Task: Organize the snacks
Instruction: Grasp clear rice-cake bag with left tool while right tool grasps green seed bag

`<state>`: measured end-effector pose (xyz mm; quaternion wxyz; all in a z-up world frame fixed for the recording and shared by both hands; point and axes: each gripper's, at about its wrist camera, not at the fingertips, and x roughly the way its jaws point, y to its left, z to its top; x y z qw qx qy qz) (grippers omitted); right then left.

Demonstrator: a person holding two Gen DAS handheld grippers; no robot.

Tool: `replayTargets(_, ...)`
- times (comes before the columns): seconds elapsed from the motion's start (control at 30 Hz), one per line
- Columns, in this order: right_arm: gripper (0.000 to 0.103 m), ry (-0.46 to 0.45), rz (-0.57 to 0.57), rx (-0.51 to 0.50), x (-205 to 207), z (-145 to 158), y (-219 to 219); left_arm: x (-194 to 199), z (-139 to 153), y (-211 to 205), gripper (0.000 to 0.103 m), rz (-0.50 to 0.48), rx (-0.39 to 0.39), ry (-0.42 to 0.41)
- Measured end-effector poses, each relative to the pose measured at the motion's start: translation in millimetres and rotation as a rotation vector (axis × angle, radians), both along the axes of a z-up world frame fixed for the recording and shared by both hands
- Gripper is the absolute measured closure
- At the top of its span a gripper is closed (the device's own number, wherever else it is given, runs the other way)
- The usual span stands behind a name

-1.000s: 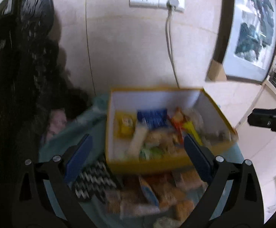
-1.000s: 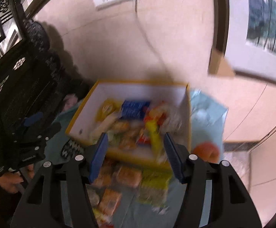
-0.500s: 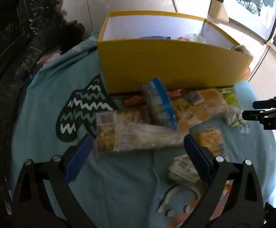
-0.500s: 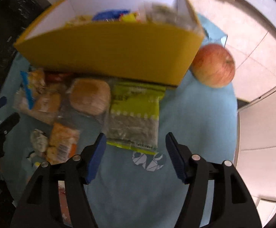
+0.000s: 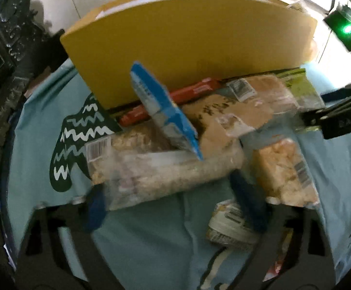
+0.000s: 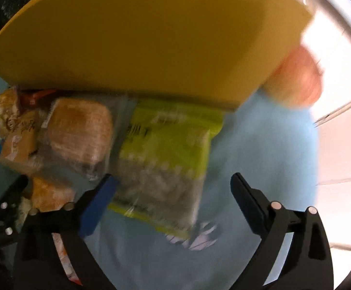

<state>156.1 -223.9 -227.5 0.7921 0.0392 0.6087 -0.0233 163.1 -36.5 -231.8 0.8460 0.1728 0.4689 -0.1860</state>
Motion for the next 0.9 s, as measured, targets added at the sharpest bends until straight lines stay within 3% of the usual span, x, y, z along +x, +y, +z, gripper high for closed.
replayTargets(0.07, 0.046, -0.022, 0.055, 0.019, -6, 7, 6, -2, 7, 8, 0.069, -0.007, -0.08, 0.025)
replayTargets(0.13, 0.058, -0.027, 0.064, 0.057, -15, 13, 8, -12, 12, 16, 0.082, -0.012, -0.128, 0.038)
replayTargets(0.17, 0.063, -0.027, 0.063, 0.078, -19, 15, 8, -19, 13, 20, 0.103, -0.023, -0.145, 0.04)
replayTargets(0.43, 0.072, -0.001, 0.1, 0.129, -56, 18, 14, -49, 22, 22, 0.103, -0.094, -0.234, 0.063)
replayTargets(0.57, 0.071, 0.007, 0.106, 0.115, -76, 17, 15, -52, 26, 22, 0.102, -0.088, -0.199, 0.02)
replayTargets(0.63, 0.065, 0.002, 0.1, 0.089, -65, 14, 4, -43, 29, 25, 0.09, -0.045, -0.179, -0.021)
replayTargets(0.7, 0.056, 0.009, 0.09, 0.06, -54, 15, -3, -31, 28, 23, 0.044, -0.032, -0.154, -0.042)
replayTargets(0.77, 0.044, 0.009, 0.086, 0.027, -40, 15, 6, -22, 26, 17, 0.039, -0.046, -0.136, -0.035)
replayTargets(0.9, 0.037, 0.009, 0.096, -0.044, -23, 13, 24, -11, 17, -6, 0.039, -0.127, -0.101, -0.009)
